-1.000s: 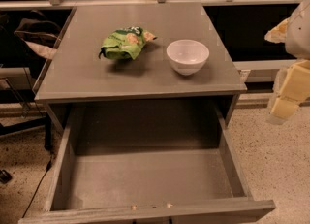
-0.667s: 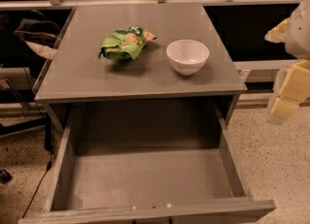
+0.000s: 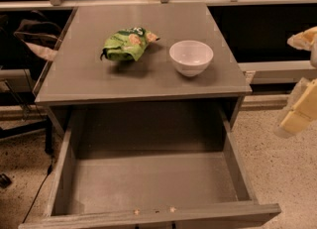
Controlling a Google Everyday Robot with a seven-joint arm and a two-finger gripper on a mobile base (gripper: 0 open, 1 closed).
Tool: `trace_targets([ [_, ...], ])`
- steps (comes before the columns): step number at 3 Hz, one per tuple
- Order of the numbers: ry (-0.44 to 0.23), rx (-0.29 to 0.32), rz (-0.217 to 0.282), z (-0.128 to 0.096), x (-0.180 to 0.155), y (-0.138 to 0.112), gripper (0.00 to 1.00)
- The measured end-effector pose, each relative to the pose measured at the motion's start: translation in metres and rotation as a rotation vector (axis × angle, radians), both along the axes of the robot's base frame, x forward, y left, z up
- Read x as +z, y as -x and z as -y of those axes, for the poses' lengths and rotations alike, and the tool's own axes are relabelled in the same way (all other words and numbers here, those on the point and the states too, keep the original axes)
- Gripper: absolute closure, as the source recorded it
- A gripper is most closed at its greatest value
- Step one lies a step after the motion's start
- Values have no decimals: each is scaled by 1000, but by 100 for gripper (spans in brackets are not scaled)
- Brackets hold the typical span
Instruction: Close top drawer
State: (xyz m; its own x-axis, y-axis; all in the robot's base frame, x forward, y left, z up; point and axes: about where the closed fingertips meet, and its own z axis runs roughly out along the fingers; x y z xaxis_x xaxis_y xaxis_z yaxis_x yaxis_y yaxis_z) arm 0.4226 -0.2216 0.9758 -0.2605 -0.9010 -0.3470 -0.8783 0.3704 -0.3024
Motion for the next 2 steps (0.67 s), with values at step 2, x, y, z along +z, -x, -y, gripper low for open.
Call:
trace_targets([
  [2,-257,158,-27,15,-30,49,0],
])
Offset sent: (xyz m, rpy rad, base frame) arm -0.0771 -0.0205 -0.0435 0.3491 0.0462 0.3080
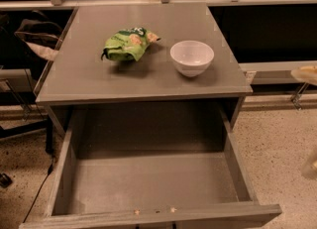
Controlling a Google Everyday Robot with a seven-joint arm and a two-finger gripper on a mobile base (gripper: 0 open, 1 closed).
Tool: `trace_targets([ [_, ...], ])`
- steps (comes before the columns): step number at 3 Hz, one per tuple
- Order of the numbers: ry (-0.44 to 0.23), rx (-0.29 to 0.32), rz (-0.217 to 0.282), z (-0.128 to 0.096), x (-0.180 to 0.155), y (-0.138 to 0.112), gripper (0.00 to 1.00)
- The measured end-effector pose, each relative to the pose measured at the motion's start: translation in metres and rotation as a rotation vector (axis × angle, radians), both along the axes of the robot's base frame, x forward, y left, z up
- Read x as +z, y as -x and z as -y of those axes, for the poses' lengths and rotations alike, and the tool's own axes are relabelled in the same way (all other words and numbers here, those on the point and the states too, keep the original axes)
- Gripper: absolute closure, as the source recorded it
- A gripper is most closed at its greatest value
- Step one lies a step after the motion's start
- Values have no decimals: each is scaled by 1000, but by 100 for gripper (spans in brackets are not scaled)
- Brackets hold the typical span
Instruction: Close top drawer
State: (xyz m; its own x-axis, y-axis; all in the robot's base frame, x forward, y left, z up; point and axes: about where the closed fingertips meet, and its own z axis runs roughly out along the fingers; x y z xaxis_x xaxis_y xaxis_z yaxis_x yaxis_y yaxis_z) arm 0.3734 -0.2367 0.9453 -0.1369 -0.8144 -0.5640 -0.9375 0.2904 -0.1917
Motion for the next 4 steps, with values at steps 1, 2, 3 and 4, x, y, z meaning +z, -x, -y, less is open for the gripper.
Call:
trace_targets([
  [1,-66,161,6,-1,-5,23,0],
  [2,-53,204,29,-3,-5,24,0],
  [3,-54,197,27,-4,-5,23,0],
  [4,-67,103,62,-5,-7,24,0],
])
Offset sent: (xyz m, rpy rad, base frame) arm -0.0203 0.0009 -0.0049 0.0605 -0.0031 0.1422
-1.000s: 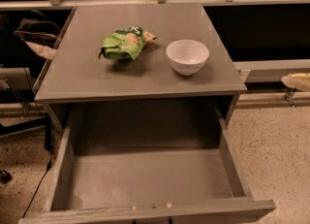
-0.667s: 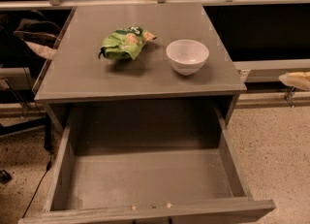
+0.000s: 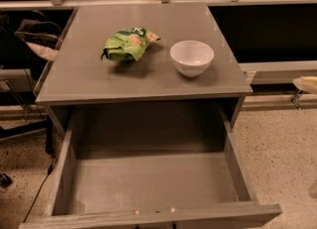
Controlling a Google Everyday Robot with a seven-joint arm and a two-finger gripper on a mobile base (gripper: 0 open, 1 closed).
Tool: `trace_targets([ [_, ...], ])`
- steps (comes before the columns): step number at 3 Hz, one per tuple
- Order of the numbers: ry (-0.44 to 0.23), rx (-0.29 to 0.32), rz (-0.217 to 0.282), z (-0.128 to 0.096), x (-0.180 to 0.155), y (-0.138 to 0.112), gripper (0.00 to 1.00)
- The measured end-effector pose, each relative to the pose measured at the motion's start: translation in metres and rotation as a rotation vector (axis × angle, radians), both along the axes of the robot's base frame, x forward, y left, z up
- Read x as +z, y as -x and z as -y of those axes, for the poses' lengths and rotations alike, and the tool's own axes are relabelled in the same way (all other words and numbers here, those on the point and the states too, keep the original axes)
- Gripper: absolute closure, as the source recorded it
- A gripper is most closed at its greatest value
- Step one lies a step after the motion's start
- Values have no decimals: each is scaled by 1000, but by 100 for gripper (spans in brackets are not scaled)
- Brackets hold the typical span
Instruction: Close top drawer
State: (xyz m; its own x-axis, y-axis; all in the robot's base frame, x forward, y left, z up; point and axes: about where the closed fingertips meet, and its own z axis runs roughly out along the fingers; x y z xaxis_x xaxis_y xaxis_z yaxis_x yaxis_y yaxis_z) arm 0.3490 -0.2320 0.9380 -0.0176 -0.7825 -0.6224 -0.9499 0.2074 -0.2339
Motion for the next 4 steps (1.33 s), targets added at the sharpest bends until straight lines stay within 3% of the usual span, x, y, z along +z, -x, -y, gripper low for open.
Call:
trace_targets([
  [2,-60,-266,75,-19,-19,-19,0],
  [4,-70,-423,74,-27,-39,-29,0],
])
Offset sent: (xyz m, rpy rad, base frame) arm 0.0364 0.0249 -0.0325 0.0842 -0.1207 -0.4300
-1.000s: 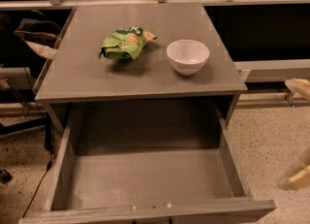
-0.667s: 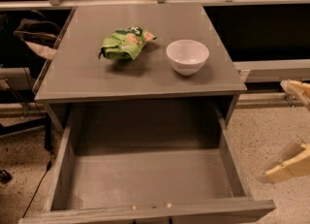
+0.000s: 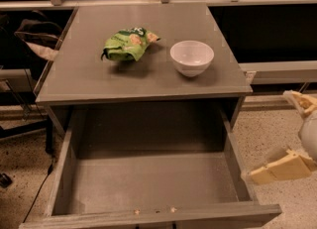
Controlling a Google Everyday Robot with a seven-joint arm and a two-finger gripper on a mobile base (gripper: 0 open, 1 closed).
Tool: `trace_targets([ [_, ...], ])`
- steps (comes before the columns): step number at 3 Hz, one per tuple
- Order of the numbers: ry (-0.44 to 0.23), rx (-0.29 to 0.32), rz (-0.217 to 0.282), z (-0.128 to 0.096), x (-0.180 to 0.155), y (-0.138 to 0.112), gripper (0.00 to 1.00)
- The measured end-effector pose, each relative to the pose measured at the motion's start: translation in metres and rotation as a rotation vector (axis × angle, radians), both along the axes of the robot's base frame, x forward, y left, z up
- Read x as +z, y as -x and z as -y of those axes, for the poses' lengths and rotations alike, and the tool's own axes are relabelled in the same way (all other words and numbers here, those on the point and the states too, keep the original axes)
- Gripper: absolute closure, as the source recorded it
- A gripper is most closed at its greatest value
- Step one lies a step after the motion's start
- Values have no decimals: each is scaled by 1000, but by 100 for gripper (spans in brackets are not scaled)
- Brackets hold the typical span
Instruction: Close top drawer
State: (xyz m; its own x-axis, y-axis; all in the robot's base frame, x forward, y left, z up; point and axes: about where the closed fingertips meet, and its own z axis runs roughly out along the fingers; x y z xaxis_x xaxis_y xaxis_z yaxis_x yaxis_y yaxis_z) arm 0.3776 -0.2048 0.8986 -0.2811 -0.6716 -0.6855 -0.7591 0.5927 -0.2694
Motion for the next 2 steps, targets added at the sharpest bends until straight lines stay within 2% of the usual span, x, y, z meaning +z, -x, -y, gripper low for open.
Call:
trace_targets([
  [2,-60,-95,-67,1,-19,34,0],
])
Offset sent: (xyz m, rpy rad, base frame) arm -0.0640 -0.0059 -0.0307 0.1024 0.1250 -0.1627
